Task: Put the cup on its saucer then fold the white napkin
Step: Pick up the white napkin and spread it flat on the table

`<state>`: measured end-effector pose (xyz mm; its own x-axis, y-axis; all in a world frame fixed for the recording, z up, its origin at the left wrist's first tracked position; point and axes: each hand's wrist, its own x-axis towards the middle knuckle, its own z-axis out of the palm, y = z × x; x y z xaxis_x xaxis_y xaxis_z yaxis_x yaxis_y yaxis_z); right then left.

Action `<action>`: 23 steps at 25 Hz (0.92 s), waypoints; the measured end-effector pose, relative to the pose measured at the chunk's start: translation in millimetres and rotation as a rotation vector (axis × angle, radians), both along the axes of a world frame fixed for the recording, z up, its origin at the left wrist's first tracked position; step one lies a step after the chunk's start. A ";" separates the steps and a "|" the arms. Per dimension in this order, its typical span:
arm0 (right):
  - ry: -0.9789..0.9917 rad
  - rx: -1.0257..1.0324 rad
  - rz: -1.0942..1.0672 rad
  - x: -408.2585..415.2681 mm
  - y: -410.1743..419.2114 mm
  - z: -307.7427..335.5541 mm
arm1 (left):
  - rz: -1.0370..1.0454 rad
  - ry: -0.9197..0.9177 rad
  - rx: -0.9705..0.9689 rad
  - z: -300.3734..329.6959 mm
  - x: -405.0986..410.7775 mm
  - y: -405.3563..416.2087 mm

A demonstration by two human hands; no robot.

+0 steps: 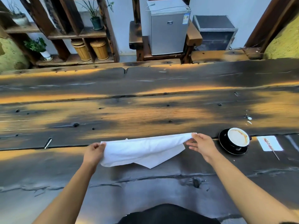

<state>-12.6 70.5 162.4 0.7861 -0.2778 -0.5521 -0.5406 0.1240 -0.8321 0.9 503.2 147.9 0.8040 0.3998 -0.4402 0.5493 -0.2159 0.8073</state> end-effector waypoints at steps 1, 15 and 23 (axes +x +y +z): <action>-0.009 0.021 -0.004 16.2 0.3 7.9 | -0.012 -0.001 0.021 8.6 16.1 -1.7; -0.594 0.214 -0.093 177.3 -12.6 169.2 | 0.047 -0.527 -0.414 216.3 172.1 5.8; -0.112 0.104 -0.140 70.6 -4.0 4.5 | 0.127 -0.020 -0.314 14.0 61.0 18.0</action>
